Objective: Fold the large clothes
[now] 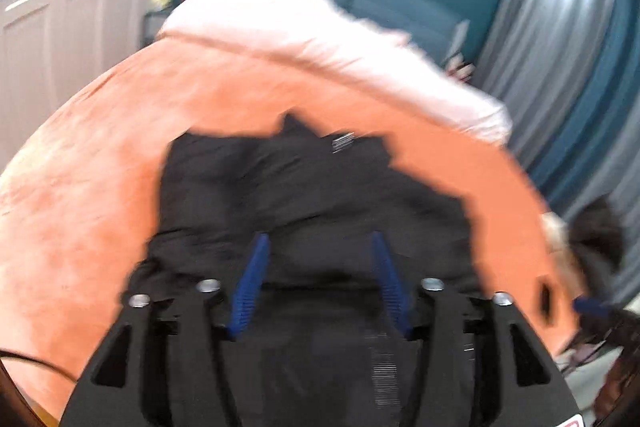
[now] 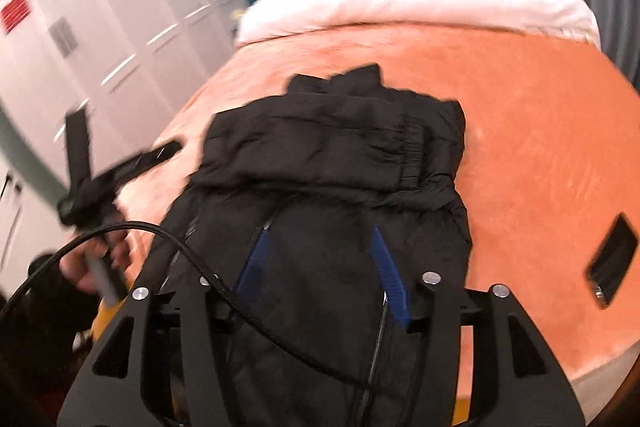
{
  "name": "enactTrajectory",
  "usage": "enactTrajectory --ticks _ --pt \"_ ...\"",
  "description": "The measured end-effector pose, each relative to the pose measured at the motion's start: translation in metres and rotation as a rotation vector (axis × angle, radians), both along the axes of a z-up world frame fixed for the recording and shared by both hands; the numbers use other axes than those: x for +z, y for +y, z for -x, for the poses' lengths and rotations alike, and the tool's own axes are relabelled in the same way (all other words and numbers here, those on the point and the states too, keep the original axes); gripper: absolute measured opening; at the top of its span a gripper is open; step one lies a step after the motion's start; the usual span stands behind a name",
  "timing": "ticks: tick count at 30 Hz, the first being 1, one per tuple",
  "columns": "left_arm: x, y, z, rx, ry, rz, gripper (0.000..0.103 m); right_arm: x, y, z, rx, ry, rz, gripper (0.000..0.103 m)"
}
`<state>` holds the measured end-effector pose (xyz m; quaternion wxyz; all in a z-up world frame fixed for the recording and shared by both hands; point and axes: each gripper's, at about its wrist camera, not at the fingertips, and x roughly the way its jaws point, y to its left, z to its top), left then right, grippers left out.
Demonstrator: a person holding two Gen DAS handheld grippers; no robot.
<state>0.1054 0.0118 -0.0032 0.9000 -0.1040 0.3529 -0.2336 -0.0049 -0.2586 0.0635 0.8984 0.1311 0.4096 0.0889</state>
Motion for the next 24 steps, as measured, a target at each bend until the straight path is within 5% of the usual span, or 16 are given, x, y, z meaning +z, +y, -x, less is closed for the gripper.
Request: enactTrajectory --ticks 4,5,9,13,20,24 --pt "0.03 -0.033 0.037 -0.069 -0.023 0.247 0.073 0.056 0.015 0.046 0.103 -0.069 0.005 0.068" --pt "0.031 -0.047 0.042 -0.099 0.022 0.312 0.073 0.07 0.017 0.058 0.132 -0.091 -0.017 0.078" --pt "0.019 -0.106 0.065 -0.24 0.203 0.458 0.073 0.101 0.027 0.089 0.2 -0.143 -0.15 0.079" --pt "0.007 -0.166 0.107 -0.397 0.287 0.478 0.073 0.111 0.03 0.11 0.208 -0.153 -0.213 0.079" --pt "0.005 -0.205 0.127 -0.492 0.365 0.625 0.073 0.133 0.029 0.132 0.226 -0.173 -0.225 0.079" --pt "0.02 -0.198 0.141 -0.573 0.295 0.462 0.072 0.138 0.015 0.138 0.183 -0.205 -0.069 0.082"
